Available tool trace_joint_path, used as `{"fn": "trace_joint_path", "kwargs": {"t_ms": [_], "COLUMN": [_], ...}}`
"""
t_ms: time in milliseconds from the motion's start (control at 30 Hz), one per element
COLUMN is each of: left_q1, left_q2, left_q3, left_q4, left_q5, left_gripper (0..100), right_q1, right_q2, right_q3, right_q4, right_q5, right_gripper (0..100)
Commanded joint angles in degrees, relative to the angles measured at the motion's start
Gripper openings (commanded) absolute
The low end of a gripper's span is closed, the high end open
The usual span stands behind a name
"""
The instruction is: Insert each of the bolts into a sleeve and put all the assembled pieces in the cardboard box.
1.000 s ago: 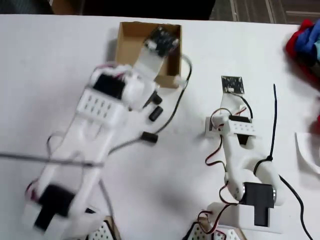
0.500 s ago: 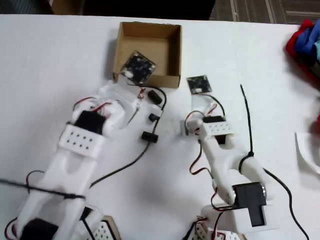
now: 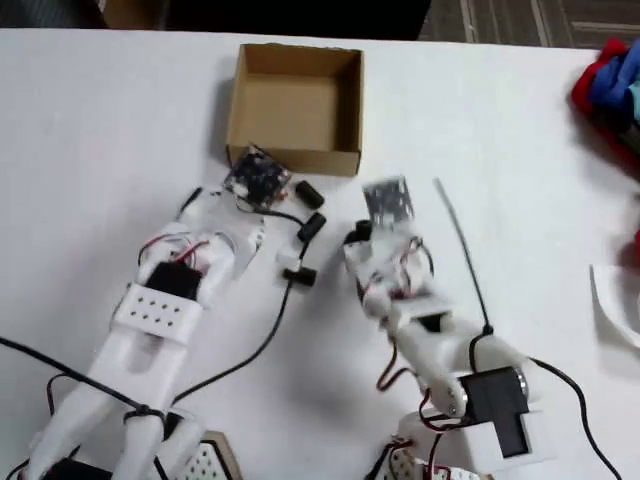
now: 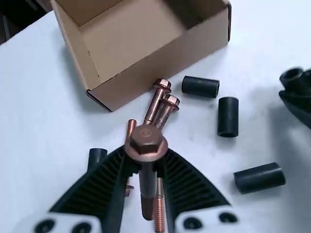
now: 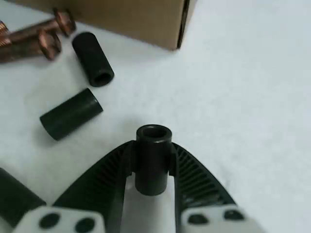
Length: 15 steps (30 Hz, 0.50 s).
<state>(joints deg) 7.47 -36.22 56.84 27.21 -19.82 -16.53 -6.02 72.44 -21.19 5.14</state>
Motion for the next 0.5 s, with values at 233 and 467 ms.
{"fn": "trace_joint_path", "kwargs": {"t_ms": [233,467], "left_q1": [0.97,6.77], "left_q2": [-5.36,1.67], "left_q3": [1.45,-7.25], "left_q4": [-27.34,-29.01], "left_q5": [43.25,47.03], "left_gripper": [3,3], "right_q1": [-1.63,-1.71], "right_q2": [-2.86,-2.77], "right_q3": [21.1,23.56], "right_q4": [-57.45,-75.47], "right_q5": [-0.09,-0.18], "right_gripper": [2.0,2.0]}}
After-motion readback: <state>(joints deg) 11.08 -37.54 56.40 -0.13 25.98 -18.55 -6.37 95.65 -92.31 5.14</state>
